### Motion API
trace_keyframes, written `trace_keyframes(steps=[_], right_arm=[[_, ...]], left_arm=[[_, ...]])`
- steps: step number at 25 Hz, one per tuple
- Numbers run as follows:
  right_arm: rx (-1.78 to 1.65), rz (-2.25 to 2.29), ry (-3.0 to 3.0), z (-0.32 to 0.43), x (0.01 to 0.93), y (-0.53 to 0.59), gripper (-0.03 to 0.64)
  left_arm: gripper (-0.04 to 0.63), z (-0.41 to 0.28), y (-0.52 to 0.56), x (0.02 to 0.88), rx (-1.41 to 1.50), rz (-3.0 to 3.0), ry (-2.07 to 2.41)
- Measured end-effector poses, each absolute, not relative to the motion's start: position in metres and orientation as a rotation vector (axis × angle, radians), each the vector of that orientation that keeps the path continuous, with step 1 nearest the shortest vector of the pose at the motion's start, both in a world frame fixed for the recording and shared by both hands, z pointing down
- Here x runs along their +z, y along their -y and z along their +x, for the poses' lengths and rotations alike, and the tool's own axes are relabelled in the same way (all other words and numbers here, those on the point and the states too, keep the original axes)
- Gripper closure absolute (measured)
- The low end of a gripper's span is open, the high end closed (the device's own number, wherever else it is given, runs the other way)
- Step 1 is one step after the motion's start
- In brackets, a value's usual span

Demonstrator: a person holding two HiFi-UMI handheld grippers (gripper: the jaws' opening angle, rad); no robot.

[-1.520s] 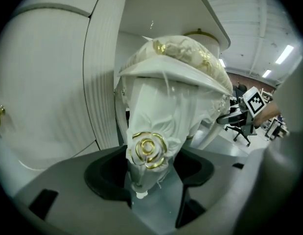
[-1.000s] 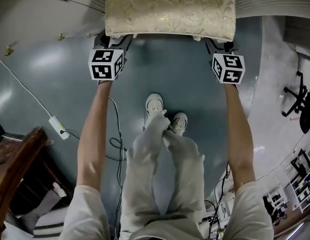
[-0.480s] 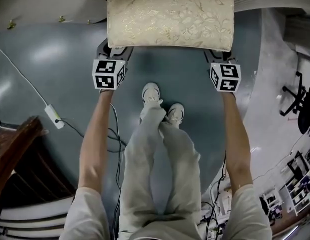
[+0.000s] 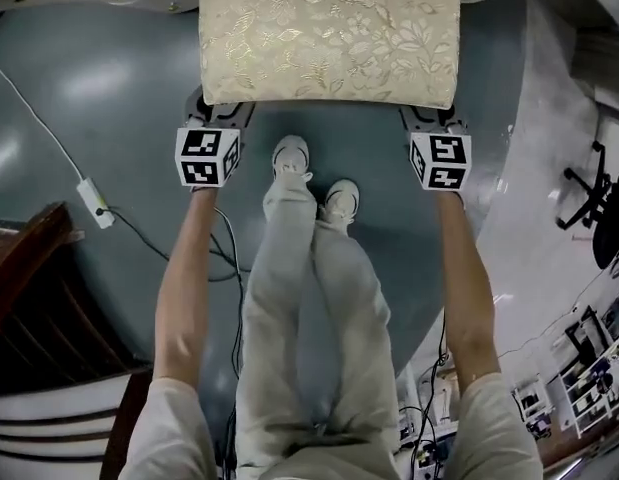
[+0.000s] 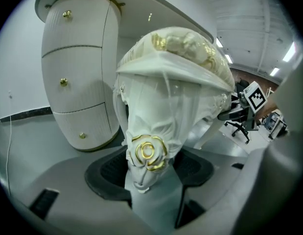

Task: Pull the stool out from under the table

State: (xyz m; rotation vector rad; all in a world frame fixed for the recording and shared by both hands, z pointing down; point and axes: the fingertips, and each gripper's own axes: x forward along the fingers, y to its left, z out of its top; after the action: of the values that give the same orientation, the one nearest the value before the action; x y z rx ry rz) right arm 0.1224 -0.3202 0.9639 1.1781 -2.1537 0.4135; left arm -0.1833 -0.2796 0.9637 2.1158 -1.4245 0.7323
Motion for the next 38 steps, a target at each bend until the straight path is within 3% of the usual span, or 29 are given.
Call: trace_keyframes(steps=[38], right_arm=[[0.595,1.181,2.137,0.115,0.966,0.304,0.328]], left_arm=[[0.308,-0.186,0.279,0.956,0.803,2.041,1.329]])
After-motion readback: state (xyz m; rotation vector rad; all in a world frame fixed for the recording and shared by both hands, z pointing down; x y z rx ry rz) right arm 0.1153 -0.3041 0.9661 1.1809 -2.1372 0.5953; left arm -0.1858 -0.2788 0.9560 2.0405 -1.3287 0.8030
